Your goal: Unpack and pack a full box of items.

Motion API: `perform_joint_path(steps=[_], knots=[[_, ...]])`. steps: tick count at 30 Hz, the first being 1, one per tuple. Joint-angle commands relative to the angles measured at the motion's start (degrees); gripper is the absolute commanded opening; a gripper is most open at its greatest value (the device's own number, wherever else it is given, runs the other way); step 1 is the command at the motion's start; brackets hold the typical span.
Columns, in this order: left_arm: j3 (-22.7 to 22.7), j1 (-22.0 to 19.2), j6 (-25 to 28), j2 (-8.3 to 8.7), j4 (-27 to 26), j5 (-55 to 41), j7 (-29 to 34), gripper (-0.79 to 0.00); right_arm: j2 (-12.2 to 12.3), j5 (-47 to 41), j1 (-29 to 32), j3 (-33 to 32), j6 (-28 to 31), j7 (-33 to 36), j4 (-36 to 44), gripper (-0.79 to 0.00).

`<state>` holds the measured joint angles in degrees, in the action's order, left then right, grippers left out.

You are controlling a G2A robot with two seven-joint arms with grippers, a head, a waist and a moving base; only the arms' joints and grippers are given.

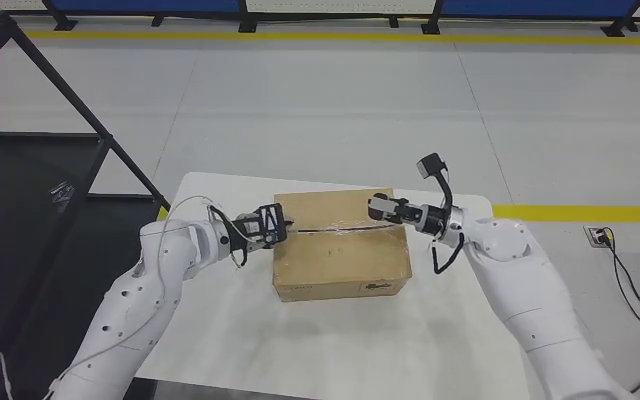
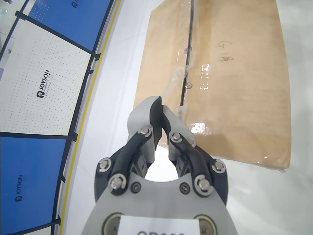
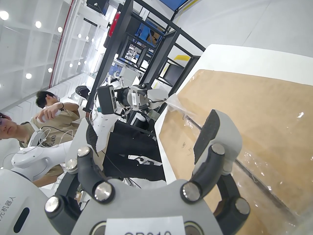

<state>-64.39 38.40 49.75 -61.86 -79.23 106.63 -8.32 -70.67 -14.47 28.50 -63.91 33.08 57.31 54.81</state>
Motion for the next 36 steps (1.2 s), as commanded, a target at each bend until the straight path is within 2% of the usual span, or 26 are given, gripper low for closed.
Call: perform_joint_path(steps=[1, 8, 9, 10, 12, 28, 31, 36], knots=[[-0.4, 0.97, -0.31, 0.22, -0.81, 0.33, 0.62, -0.785, -0.09, -0.27, -0.24, 0.34, -0.15, 0.33, -0.18, 0.0], [-1.59, 3.61, -2.22, 0.86, -3.12, 1.32, 1.58, -0.785, -0.88, -1.82, -2.07, 2.9, -2.7, 2.68, -1.56, 0.0], [-1.83, 3.96, -2.4, 0.93, -3.43, 1.11, 1.52, -0.606, -1.03, -1.83, -2.36, 3.26, -2.81, 2.53, -1.91, 0.0], [-2.05, 4.31, -2.56, 1.01, -3.84, 0.94, 1.54, -0.277, -1.17, -1.96, -2.61, 3.58, -2.82, 2.43, -2.25, 0.0], [-2.46, 4.93, -2.74, 1.14, -4.61, 0.6, 1.76, -0.009, -1.42, -2.23, -3.22, 4.11, -2.96, 2.43, -3.06, 0.0], [-4.32, 7.04, -8.1, 1.49, -6.19, -0.45, 6.5, 0.0, -3.04, -3.32, -6.17, 7.23, -4.44, 2.57, -8.02, 0.0], [-6.47, 8.2, -12.55, 1.52, -5.6, -2.8, 6.99, 0.0, -3.41, -3.97, -6.52, 7.66, -4.27, 2.23, -8.63, 0.0], [-11.66, 10.63, -22.01, 1.24, -3.09, -12.97, 7.27, 0.0, -4.5, -2.54, -7.5, 9.2, -4.38, -3.44, -9.29, 0.0]])
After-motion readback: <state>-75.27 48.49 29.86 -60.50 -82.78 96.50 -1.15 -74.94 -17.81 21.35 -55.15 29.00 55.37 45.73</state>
